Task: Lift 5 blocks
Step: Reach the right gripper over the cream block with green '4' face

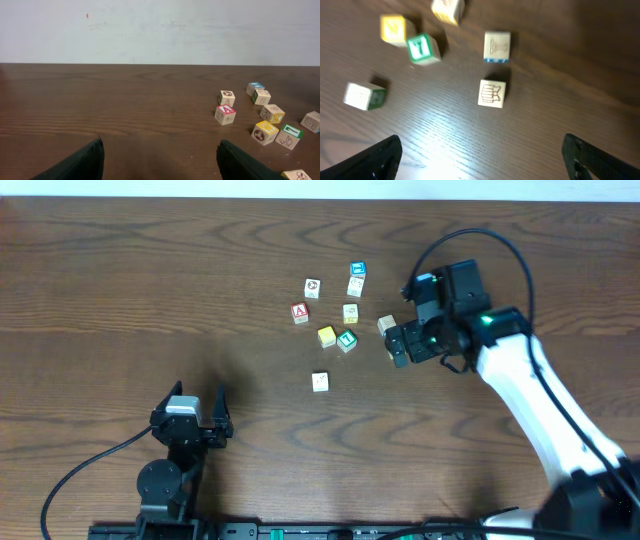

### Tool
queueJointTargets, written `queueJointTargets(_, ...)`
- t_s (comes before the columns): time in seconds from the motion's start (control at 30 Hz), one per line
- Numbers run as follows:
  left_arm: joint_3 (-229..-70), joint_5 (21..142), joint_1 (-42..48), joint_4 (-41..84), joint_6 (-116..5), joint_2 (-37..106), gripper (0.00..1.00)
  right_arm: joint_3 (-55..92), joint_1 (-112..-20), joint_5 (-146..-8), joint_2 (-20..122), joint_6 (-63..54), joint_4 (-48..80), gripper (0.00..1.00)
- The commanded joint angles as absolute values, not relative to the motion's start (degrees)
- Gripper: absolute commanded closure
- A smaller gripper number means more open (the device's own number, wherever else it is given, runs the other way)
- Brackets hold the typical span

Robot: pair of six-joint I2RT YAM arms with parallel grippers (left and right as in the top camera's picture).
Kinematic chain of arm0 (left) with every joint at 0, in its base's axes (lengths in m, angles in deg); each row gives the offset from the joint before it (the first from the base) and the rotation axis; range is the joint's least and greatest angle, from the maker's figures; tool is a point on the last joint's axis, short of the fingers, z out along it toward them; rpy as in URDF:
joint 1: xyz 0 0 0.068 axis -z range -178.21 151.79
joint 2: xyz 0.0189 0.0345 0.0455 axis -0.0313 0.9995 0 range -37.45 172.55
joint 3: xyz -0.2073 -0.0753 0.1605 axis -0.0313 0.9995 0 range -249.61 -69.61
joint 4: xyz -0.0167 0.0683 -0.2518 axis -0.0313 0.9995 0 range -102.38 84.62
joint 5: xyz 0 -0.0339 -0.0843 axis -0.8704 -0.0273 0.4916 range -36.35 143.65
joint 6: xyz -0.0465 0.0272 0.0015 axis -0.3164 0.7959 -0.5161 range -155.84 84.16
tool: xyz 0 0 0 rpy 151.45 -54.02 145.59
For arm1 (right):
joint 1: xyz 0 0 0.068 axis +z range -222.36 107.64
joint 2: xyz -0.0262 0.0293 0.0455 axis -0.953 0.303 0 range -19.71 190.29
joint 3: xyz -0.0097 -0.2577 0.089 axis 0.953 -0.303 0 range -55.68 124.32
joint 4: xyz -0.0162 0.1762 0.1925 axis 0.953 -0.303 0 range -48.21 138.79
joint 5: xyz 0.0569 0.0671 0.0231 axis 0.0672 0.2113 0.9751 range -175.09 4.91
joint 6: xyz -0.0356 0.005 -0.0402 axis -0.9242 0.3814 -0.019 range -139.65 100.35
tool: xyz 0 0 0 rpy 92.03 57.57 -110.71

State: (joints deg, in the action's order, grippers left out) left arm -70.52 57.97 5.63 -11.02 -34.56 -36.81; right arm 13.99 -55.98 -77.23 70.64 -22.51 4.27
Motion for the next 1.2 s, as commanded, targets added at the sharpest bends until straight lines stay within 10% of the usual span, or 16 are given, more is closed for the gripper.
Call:
queueJointTargets(0.0,-69.84,58.95,5.35,-8.72,-34.87,-37.09,0.27,14.66,-55.76,-77.08,77.04,-25.11,5.80,0.01)
queueJointTargets(1.17,-69.84,58.95,5.35,-8.72,-34.87,-37.09,0.28,14.66,-54.49,-78.17,89.06,-21.48,14.39,0.15)
